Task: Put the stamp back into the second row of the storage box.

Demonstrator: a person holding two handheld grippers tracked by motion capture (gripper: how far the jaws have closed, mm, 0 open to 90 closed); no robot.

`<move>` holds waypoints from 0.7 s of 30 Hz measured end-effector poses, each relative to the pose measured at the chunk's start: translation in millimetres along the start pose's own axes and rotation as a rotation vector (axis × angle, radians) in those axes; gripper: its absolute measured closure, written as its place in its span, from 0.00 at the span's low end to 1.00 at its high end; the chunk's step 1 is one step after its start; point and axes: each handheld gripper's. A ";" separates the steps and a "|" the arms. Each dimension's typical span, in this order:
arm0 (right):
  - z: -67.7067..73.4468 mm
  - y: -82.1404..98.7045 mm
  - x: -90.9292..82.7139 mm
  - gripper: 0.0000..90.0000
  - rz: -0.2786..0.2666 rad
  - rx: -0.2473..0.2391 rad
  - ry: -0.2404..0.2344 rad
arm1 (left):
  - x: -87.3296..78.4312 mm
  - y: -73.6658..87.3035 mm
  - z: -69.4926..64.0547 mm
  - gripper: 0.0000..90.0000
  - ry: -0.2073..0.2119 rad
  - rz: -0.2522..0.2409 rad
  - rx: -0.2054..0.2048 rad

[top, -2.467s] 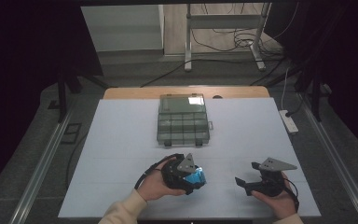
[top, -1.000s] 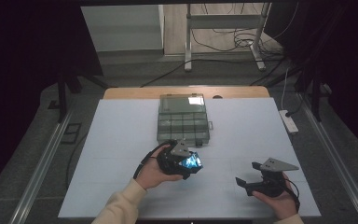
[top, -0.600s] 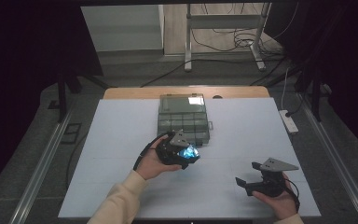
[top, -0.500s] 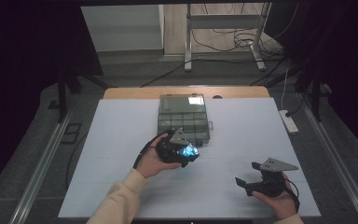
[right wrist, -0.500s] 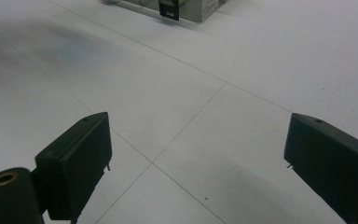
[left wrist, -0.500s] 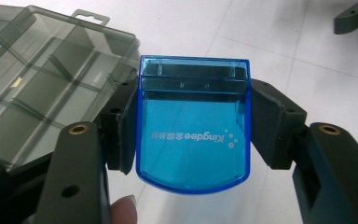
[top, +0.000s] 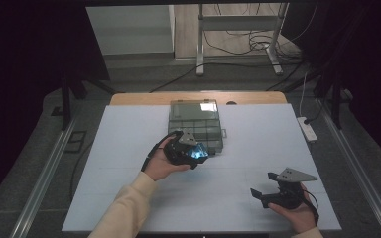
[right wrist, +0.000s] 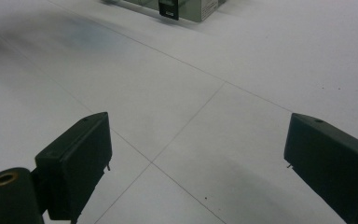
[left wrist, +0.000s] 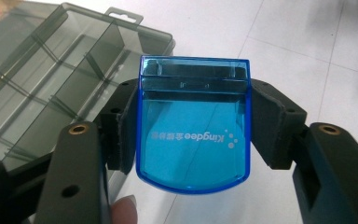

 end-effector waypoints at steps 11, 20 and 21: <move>-0.1 0.1 0.5 0.09 0.002 0.000 -0.002 | 0.2 2.0 19.4 0.45 -0.019 -0.001 -0.050; -0.8 0.0 0.2 0.09 0.002 0.004 -0.002 | 0.3 1.0 31.8 0.45 -0.027 -0.006 -0.074; -0.9 0.1 0.2 0.09 0.002 0.005 -0.002 | 0.1 0.8 33.3 0.45 -0.027 -0.005 -0.076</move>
Point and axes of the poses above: each handheld gripper's, and its own axes: x roughly forward along the jaws, y roughly out of its underside, z roughly to its left, and after that the axes turned 13 degrees about y, right-handed
